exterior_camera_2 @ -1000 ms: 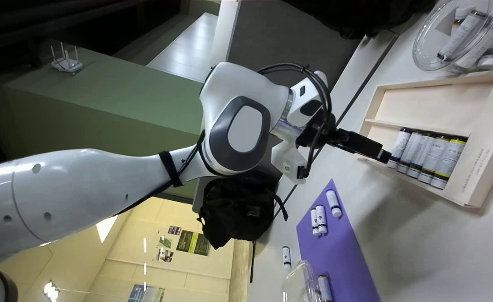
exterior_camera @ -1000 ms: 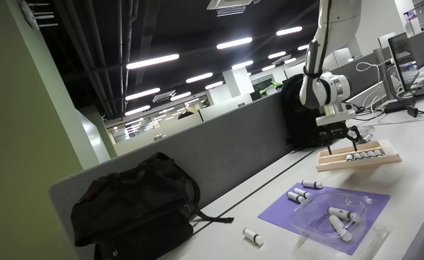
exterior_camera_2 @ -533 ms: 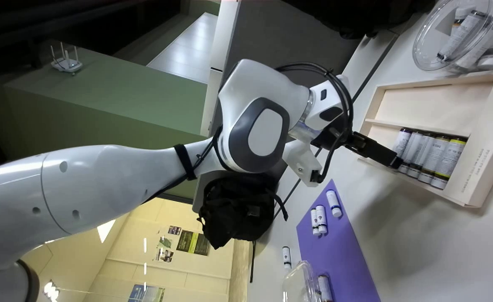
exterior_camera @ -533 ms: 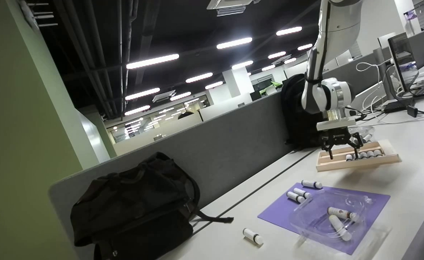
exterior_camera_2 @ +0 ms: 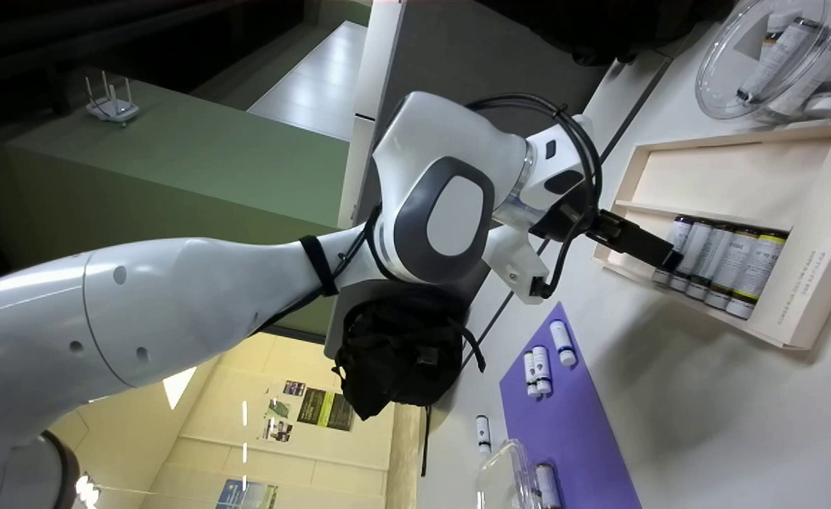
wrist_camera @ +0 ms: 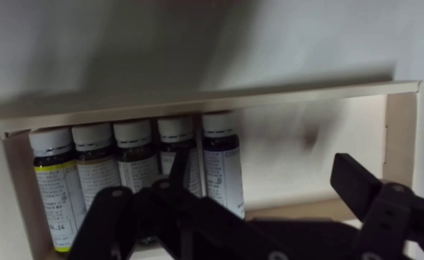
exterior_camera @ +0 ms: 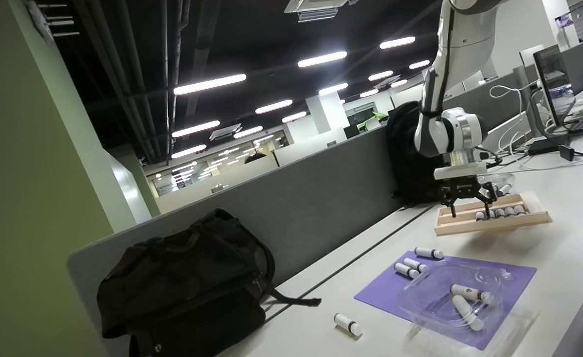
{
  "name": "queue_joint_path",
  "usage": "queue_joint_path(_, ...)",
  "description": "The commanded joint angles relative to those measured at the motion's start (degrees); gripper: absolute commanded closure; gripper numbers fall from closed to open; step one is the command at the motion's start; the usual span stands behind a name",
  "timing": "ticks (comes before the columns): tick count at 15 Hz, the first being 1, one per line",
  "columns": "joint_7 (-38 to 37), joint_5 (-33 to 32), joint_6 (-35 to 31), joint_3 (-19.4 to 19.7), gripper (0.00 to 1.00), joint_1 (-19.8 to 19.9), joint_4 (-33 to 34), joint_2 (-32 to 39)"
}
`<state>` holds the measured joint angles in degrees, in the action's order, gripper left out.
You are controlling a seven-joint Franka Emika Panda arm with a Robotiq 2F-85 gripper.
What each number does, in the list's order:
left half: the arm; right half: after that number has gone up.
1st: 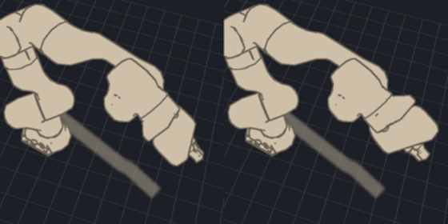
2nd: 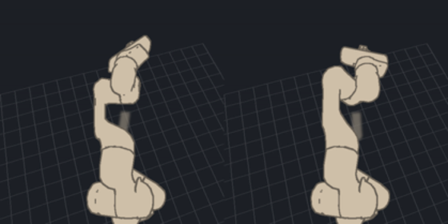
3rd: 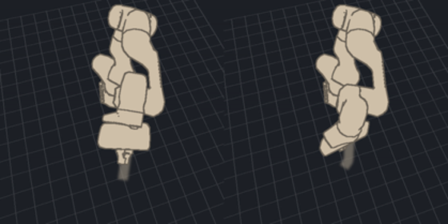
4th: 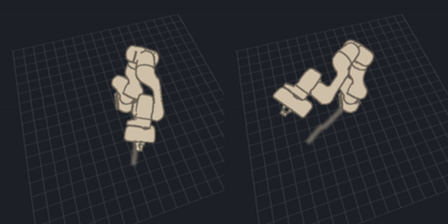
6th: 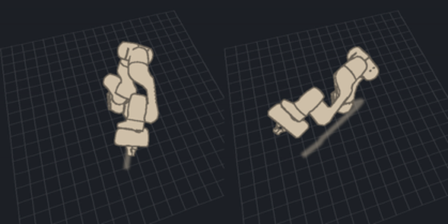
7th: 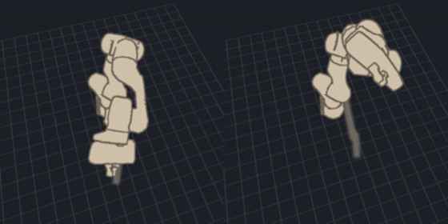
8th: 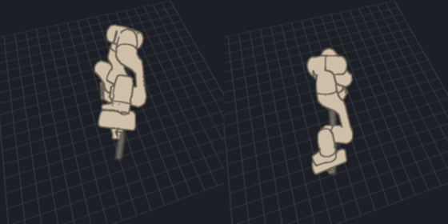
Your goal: Remove four bottles from the tray and place them on the table
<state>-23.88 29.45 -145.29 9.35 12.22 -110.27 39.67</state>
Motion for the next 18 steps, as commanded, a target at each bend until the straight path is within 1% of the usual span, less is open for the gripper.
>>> queue_joint_path(1,-1.76,0.26,-0.86,-0.48,0.00,0.77,1.84,1.86)
queue_joint_path(10,-2.57,-0.73,-2.41,0.09,0.00,0.10,2.51,4.90)
queue_joint_path(18,-2.36,-0.58,-4.34,-0.23,0.00,0.21,3.93,3.76)
